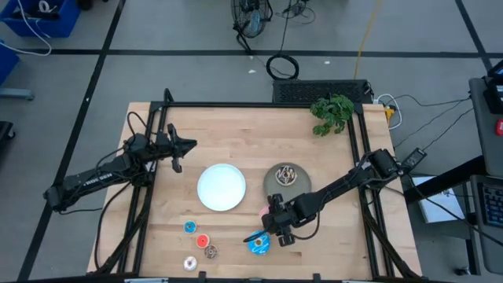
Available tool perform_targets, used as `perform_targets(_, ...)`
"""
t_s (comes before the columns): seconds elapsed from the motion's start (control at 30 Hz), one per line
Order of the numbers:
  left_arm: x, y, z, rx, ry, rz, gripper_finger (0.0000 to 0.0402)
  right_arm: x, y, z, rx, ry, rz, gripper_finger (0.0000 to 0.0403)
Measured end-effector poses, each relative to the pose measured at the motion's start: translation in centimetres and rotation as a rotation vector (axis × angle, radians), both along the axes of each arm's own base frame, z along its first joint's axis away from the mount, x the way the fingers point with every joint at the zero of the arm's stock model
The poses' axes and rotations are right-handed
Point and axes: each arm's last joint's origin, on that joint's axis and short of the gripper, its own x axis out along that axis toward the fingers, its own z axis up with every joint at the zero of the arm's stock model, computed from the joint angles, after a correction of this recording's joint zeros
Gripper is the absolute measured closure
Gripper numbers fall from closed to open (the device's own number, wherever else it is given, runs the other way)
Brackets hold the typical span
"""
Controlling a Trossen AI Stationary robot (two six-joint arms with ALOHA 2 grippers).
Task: Pick & Place donuts
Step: Put the large pink donut on the gray plate
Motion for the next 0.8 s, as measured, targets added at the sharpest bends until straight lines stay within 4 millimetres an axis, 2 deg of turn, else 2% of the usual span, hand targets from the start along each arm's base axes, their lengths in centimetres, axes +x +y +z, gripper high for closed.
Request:
perform_targets(0.17,0.0,0.0,0.0,0.003,0.0,0.0,0.0364,-0.4,-0.1,-1.1,0.041,-0.026,-0.012,0.0231)
perform_targets(0.3,0.0,0.0,0.0,0.003,0.0,0.001,0.0364,-0.5,-0.2,-1.2,0.046,-0.025,-0.017,0.0245)
perform_targets(0.4,0.0,0.0,0.0,0.002,0.0,0.0,0.0364,-0.4,-0.1,-1.1,0.053,-0.037,-0.02,0.0275)
perform_targets(0.63,0.0,0.0,0.0,-0.004,-0.001,0.0,0.0364,0.4,0.3,-0.2,0.082,-0.064,-0.023,0.0372)
perform_targets(0.8,0.0,0.0,0.0,-0.004,-0.001,0.0,0.0364,1.6,0.9,1.6,0.089,-0.128,0.021,0.0394)
